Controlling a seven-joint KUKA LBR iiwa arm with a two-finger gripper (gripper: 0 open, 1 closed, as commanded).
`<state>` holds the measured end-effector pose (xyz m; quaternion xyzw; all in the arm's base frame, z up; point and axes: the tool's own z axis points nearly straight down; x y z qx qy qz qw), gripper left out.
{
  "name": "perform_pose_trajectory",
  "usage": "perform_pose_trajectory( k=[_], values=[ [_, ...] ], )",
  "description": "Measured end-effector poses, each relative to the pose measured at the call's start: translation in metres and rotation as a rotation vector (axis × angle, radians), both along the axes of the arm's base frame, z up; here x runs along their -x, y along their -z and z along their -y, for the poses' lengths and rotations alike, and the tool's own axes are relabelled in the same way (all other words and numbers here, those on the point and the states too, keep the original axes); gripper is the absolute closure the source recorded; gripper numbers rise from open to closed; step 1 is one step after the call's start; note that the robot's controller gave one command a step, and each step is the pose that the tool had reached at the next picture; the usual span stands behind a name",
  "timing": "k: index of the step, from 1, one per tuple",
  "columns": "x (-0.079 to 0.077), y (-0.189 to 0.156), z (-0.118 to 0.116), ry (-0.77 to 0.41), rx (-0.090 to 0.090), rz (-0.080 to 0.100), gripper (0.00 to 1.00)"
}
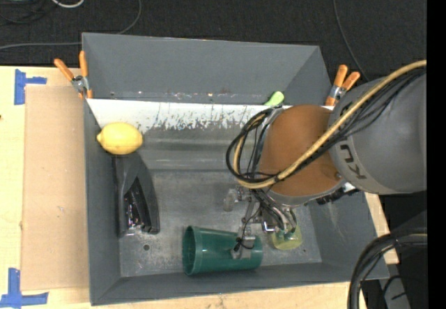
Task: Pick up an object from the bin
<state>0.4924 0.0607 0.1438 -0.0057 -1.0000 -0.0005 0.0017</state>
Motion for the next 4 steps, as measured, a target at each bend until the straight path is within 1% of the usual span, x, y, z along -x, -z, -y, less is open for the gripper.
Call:
perform_pose_trajectory(
  k=[1, 2, 3, 4],
  values=[
    [-0.028, 0.066, -0.032, 0.018, -0.004, -0.011, 0.0],
    [0.006, 0.068, -0.027, -0.139, -0.001, 0.01, 0.0],
    [-0.02, 0.071, -0.061, 0.042, -0.004, -0.003, 1.0],
    [-0.02, 0.071, -0.061, 0.043, -0.004, -0.003, 1.0]
  ],
)
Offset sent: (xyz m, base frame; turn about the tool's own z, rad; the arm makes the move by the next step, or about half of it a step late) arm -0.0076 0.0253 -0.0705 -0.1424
